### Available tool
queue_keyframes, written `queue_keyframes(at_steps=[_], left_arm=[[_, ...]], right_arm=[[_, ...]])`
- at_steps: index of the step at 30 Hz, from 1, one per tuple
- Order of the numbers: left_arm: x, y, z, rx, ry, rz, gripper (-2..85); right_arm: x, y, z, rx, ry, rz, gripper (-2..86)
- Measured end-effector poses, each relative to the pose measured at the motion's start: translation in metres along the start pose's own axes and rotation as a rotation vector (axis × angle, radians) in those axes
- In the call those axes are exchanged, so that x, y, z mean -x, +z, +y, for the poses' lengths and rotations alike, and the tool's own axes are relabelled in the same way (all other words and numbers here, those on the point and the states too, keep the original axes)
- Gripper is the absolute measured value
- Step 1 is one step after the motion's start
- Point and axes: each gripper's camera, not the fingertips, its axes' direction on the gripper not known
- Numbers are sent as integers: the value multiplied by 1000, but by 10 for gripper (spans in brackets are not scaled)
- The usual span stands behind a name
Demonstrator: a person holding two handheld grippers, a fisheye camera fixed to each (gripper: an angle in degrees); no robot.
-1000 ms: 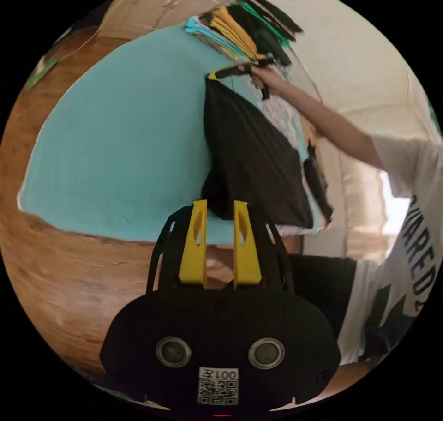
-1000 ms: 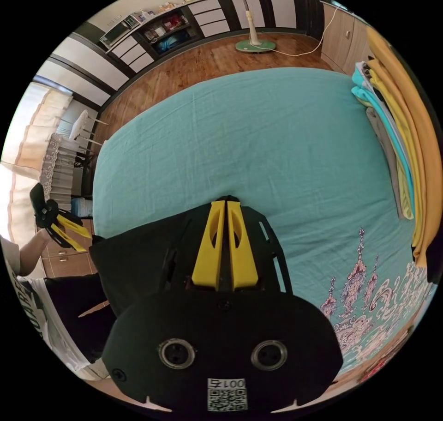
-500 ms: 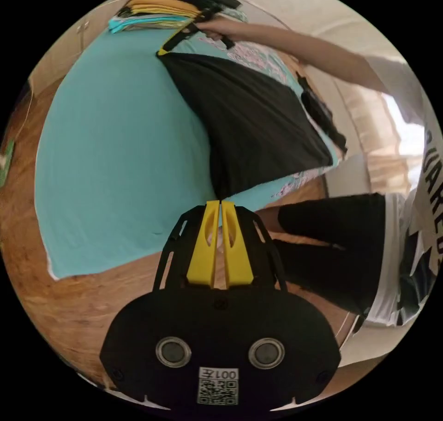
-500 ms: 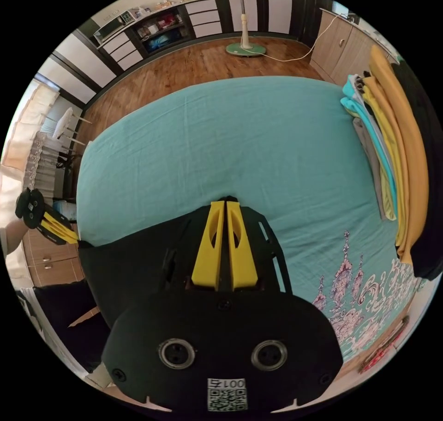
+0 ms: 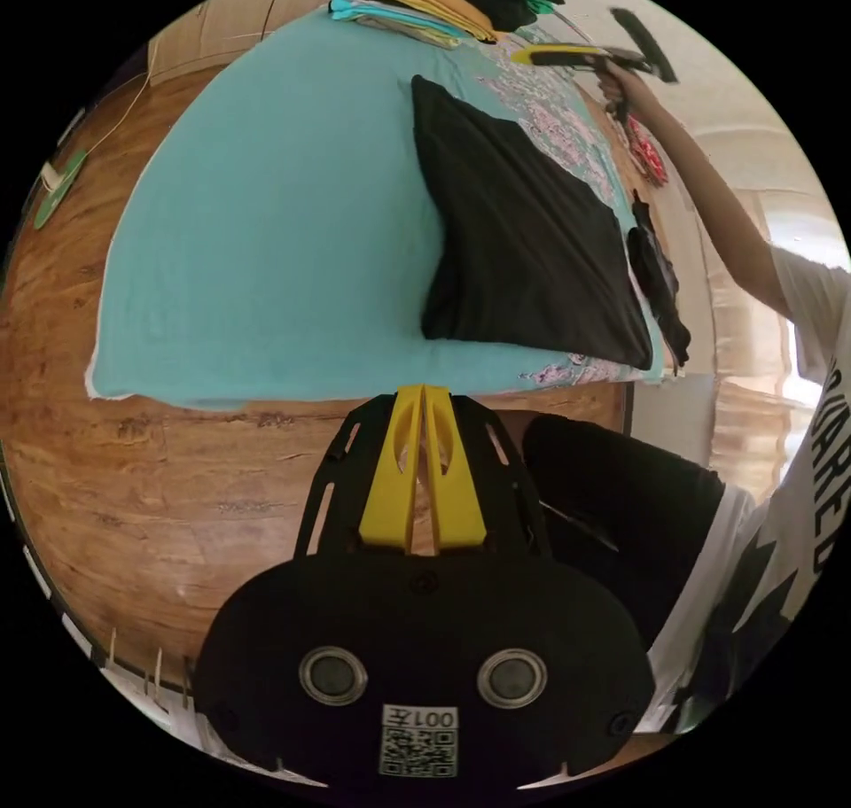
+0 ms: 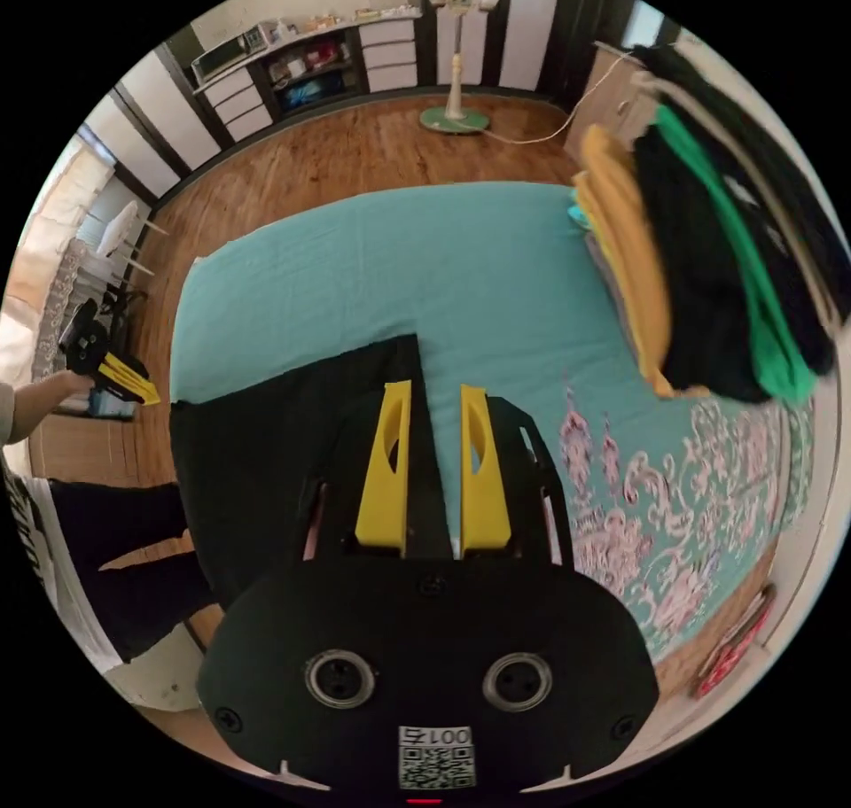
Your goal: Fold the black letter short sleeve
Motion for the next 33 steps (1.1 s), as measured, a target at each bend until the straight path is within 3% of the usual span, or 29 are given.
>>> queue_keyframes(at_steps=[4, 8, 10, 15, 22, 26, 30, 33], left_arm=[[-78, -2, -2, 0, 67, -39, -7], [-194, 27, -22, 26, 348, 41, 24], [-252, 51, -30, 38, 476, 90, 52], [-413, 127, -34, 82, 830, 41, 123], [-567, 223, 6, 200, 1168, -272, 116], [-604, 254, 26, 182, 1230, -508, 64], [-619, 241, 24, 132, 1184, -460, 2], [-620, 219, 1, 162, 1014, -285, -12]], right_arm=[[8, -32, 159, -148, 235, 248, 39], [6, -17, 352, -20, 621, 429, 30], [2, 0, 425, 27, 748, 302, 38], [0, 59, 552, -98, 921, 1, 76], [37, 134, 666, -37, 932, -112, 105], [55, 158, 739, -51, 995, -199, 112], [69, 180, 798, -107, 1067, -299, 86], [79, 199, 837, -189, 1105, -389, 85]])
